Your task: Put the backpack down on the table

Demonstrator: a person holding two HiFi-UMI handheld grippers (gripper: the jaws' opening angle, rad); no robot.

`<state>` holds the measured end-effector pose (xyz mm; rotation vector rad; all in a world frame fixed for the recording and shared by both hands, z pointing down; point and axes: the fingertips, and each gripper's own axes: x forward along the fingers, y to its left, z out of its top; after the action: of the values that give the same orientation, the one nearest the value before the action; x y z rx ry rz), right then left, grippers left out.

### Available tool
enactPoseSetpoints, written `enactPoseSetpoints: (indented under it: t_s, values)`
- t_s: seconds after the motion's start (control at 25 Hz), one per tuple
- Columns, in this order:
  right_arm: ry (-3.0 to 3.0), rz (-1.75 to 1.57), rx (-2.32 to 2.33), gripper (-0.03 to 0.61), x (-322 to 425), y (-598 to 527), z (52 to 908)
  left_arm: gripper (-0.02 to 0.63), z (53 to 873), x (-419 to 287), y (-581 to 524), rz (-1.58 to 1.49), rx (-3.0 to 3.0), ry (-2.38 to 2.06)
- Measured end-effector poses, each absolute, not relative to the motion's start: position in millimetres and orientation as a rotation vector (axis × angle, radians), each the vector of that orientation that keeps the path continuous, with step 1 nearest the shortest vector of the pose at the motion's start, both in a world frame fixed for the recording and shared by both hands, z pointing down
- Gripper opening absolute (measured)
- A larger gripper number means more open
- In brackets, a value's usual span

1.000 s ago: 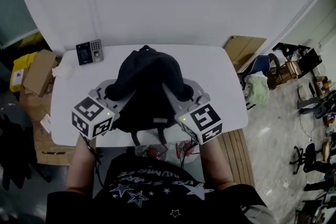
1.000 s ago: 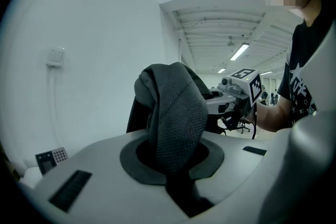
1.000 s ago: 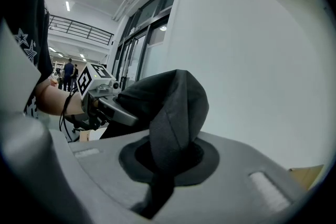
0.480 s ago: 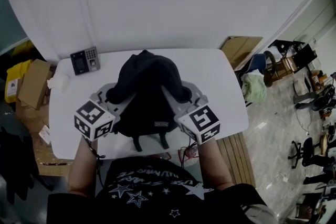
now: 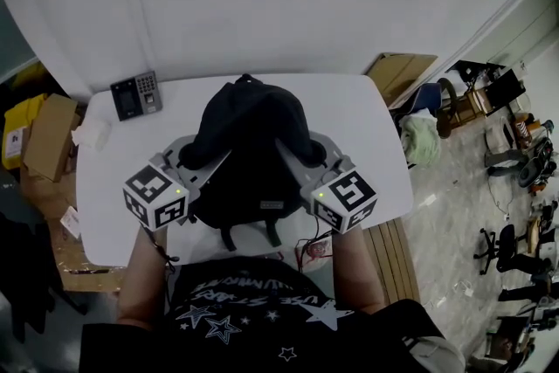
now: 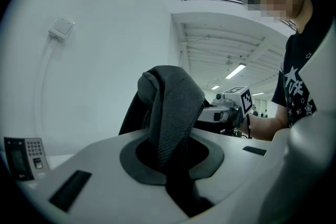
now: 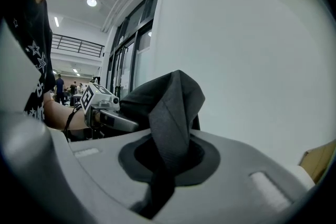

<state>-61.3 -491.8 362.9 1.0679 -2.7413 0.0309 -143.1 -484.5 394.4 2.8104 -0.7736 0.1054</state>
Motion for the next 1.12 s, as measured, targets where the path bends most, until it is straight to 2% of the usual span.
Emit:
enactPoseSetpoints:
  t_s: [0.52, 0.68, 0.76, 0.8, 0.84, 0.92, 0.96, 1.0, 1.12]
  values:
    - [-2.767, -0.01, 1.058, 0.055, -60.9, -480.5, 368.2, 0.052, 398.2, -143.0, -471.9, 0.082, 2.846, -0.779]
    - [-2.73, -0.031, 1.059, 0.111, -62.4, -477.2, 371.8, 0.054, 396.9, -142.0, -468.8, 0.102, 2.863, -0.808]
    - [-2.703, -0.024, 1.047, 0.173, -63.1, -476.0, 377.3, 0.066, 397.5, -141.2, -467.6, 0.119, 2.874, -0.829]
    - [-2.688, -0.025, 1.041, 0.218, -63.6, -475.8, 380.0, 0.082, 398.2, -141.0, -467.3, 0.129, 2.877, -0.838]
    - [-2.678, -0.032, 1.039, 0.248, -64.2, -475.9, 381.6, 0.129, 399.3, -141.1, -467.1, 0.138, 2.878, -0.847]
    - [-2.67, -0.043, 1.055, 0.318, -64.3, -476.4, 381.5, 0.287, 401.4, -142.7, -467.4, 0.148, 2.872, -0.875]
    - [-2.669, -0.044, 1.071, 0.347, -63.6, -476.6, 380.6, 0.337, 401.9, -144.8, -467.7, 0.149, 2.869, -0.901]
    - [-2.672, -0.043, 1.091, 0.365, -62.5, -476.8, 379.1, 0.362, 402.0, -147.8, -468.0, 0.149, 2.866, -0.933]
    - [-2.693, -0.023, 1.121, 0.385, -58.2, -474.6, 374.7, 0.365, 400.5, -156.1, -467.0, 0.142, 2.858, -1.017]
